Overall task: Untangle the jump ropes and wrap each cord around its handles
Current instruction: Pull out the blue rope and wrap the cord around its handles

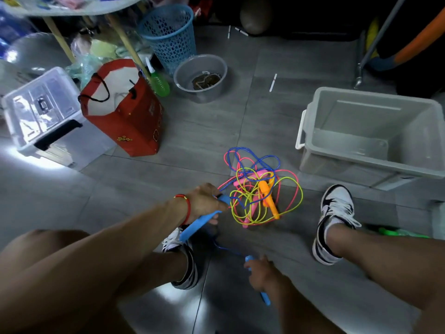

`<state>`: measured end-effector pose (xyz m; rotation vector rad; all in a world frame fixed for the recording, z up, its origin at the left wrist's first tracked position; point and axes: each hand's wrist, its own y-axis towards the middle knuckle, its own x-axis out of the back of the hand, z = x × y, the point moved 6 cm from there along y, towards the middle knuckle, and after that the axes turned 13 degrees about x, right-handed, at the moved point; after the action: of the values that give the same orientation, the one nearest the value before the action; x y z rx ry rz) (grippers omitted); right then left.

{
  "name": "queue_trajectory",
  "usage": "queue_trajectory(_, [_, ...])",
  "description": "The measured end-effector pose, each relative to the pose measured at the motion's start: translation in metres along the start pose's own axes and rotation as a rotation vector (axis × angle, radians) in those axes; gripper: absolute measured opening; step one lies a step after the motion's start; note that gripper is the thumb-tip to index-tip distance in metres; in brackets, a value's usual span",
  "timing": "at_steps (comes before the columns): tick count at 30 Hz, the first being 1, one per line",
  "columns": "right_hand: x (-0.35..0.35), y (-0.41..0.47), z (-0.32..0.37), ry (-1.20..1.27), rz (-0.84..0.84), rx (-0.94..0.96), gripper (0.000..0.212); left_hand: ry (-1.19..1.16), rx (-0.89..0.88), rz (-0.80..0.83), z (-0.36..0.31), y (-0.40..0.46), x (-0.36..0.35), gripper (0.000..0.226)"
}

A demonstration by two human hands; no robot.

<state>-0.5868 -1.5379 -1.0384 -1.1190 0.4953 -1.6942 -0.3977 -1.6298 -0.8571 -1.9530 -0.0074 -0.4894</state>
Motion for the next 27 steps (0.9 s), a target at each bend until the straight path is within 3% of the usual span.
queue_trajectory(5, [-0.052,-0.004,-0.028,-0.077,-0.005,-0.052,0.049,0.056,0.043,-0.068,0.01,0.004,0.004,0.042])
queue_trajectory(8, [-0.051,-0.01,-0.037,-0.11,-0.079,-0.069,0.046,-0.049,0.052,0.016,0.014,0.005,-0.001,0.05])
queue_trajectory(12, [-0.038,-0.004,-0.048,-0.049,-0.138,-0.083,0.04,-0.061,0.035,0.074,0.011,-0.001,-0.002,0.044])
queue_trajectory(15, [-0.014,0.003,-0.046,0.262,-0.387,-0.067,0.005,-0.07,0.023,0.01,0.007,0.003,0.002,0.024])
queue_trajectory(18, [0.022,-0.005,-0.013,0.789,-0.49,-0.025,0.023,-0.151,0.019,-0.041,0.0,0.005,0.007,0.021])
queue_trajectory(22, [0.089,-0.024,0.053,1.417,-0.56,0.217,0.037,-0.291,-0.019,-0.041,-0.01,0.005,0.008,0.019])
queue_trajectory(25, [0.152,-0.047,0.09,1.486,-0.643,0.39,0.042,-0.259,-0.096,-0.031,-0.02,-0.007,0.007,0.007])
queue_trajectory(27, [0.188,-0.061,0.104,1.456,-0.682,0.447,0.044,-0.278,-0.124,0.114,-0.03,-0.017,-0.001,0.027])
